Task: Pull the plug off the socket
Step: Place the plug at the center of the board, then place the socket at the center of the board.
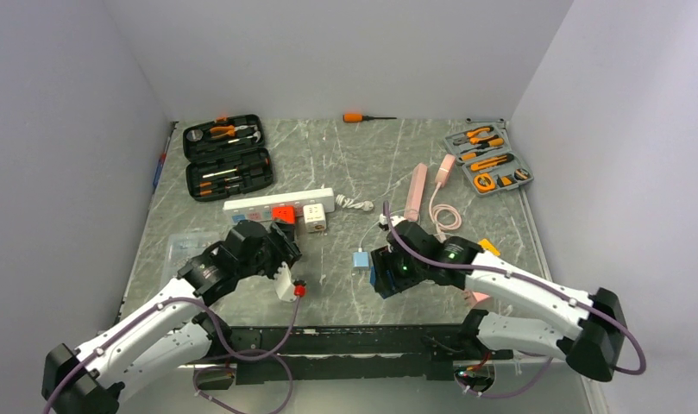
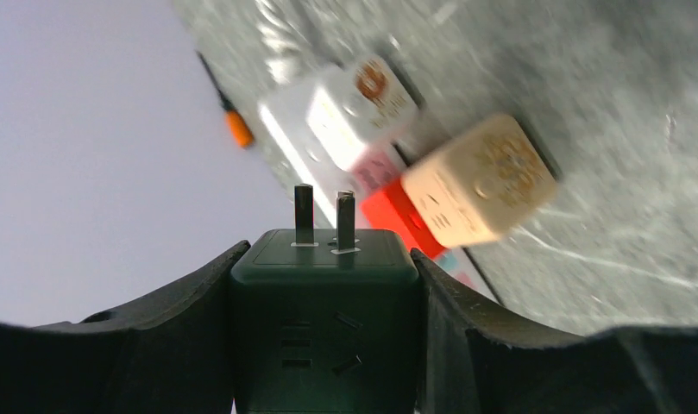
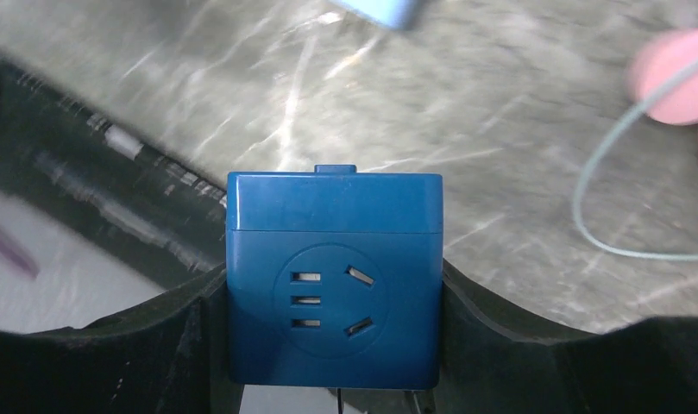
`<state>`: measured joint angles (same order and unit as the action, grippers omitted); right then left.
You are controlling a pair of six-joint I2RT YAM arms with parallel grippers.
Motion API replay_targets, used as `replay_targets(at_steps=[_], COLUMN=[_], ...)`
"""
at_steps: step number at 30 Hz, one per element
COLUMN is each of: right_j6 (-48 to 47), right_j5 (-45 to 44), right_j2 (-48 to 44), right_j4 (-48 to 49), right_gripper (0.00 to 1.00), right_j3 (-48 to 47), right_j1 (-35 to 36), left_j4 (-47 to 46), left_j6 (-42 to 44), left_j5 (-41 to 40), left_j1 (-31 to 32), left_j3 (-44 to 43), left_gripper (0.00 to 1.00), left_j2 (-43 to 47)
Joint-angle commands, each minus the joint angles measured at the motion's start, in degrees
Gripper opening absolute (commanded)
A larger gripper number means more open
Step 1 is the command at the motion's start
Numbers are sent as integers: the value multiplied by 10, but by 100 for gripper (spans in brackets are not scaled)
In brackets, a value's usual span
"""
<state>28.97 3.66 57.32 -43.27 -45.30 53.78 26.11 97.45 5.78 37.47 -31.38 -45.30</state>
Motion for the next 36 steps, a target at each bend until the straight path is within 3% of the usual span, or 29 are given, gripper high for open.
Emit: replay_targets(at_steps=[1, 8, 13, 18, 23, 29, 30, 36], right_j6=[125, 159, 145, 170, 203, 163, 158, 129], right_j5=[-172, -255, -266, -277, -276, -252, -246, -231], right_j2=[41, 120, 168, 253, 299, 232, 211, 120], right_j4=[38, 146, 247, 269, 252, 249, 245, 197], right_gripper=[0, 0, 0, 1, 54, 95, 99, 100], right_j3=[14, 55, 68, 46, 21, -7, -13, -77], right_j1=[-3, -22, -64, -110, -143, -153, -156, -187], left_j4=[-4, -4, 32, 48, 117, 77, 77, 86], left_j6=[-34, -108, -187, -256, -360, -368, -368, -396], left_j5=[65, 57, 40, -22, -36, 22, 28, 42], left_j1=[57, 159, 219, 274, 303, 309, 309, 310], left_j3=[-40, -69, -116, -189, -329, -336, -334, -342], left_gripper=[0, 0, 0, 0, 0, 0, 0, 0], left_j2=[18, -48, -107, -206, -347, -373, -373, -378])
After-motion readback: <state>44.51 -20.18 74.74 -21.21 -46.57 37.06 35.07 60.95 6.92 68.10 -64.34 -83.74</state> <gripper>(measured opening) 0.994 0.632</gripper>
